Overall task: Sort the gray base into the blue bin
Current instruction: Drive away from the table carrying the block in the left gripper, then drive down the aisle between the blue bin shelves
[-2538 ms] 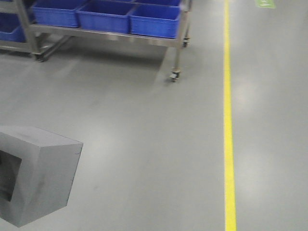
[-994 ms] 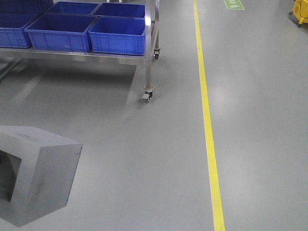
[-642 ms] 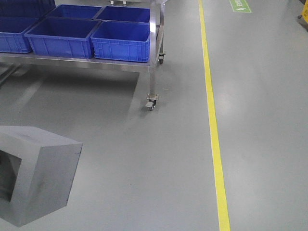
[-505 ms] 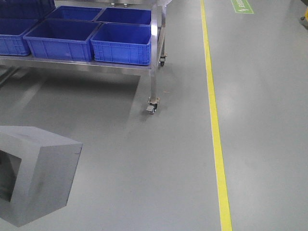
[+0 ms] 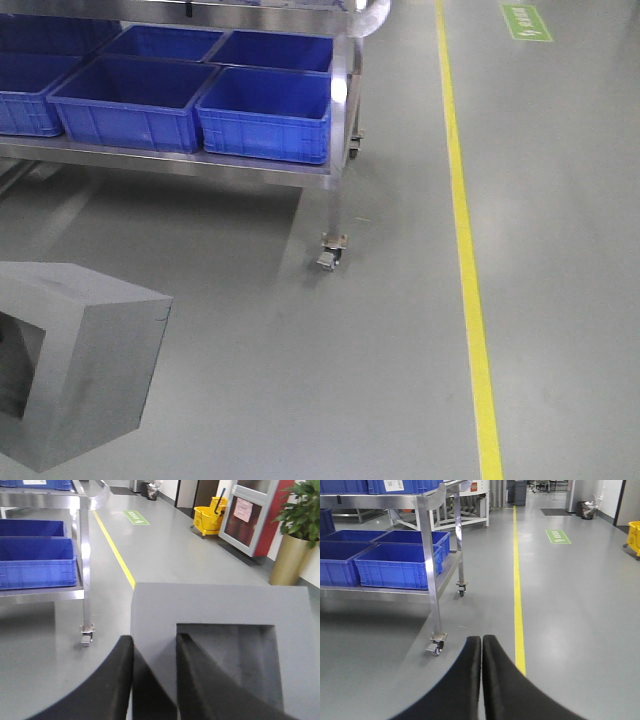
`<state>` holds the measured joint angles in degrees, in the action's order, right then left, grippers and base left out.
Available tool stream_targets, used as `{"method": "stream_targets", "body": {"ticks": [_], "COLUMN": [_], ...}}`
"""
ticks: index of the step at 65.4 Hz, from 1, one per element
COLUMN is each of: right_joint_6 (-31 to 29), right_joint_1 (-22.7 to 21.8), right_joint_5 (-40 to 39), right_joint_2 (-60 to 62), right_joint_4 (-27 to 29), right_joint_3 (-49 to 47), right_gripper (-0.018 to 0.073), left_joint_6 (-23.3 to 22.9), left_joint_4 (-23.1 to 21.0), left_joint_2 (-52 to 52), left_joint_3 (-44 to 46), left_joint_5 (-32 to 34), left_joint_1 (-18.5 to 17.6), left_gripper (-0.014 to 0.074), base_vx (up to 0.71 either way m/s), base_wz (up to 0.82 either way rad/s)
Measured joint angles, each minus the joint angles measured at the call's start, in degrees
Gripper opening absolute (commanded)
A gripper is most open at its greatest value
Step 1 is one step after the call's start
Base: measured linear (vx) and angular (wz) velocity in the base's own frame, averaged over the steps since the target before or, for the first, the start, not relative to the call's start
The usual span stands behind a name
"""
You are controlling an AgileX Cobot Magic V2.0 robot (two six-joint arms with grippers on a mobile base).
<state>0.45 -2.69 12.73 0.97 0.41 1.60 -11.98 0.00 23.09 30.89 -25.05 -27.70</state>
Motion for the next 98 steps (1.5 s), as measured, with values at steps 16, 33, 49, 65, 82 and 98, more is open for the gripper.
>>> {"method": "stream_targets", "body": {"ticks": [16, 33, 49, 65, 82, 98], "right_joint_6": [0.0, 0.0, 0.0, 0.0, 0.0, 0.0], "right_joint_1": [0.0, 0.0, 0.0, 0.0, 0.0, 0.0], "right_joint_5": [0.0, 0.0, 0.0, 0.0, 0.0, 0.0], "right_joint_2": [0.0, 0.0, 0.0, 0.0, 0.0, 0.0], "right_joint_4": [0.0, 0.0, 0.0, 0.0, 0.0, 0.0], "right_joint_3": [0.0, 0.0, 0.0, 0.0, 0.0, 0.0], "right_gripper": [-0.0005, -0.0005, -0.0005, -0.0005, -0.0005, -0.0005], "left_joint_6": [0.0, 0.0, 0.0, 0.0, 0.0, 0.0], "left_joint_4": [0.0, 0.0, 0.0, 0.0, 0.0, 0.0], "left_joint_2": [0.0, 0.0, 0.0, 0.0, 0.0, 0.0], "left_joint_3": [0.0, 0.0, 0.0, 0.0, 0.0, 0.0], "left_joint_5": [0.0, 0.0, 0.0, 0.0, 0.0, 0.0], "left_joint_1": [0.0, 0.0, 0.0, 0.0, 0.0, 0.0], "left_gripper": [0.0002, 0.0002, 0.0002, 0.0002, 0.0002, 0.0002], "base_vx": [0.29, 0.24, 0.22, 0.21, 0.22, 0.23], "base_wz": [0.34, 0.61, 0.69, 0.67, 0.66, 0.6]}}
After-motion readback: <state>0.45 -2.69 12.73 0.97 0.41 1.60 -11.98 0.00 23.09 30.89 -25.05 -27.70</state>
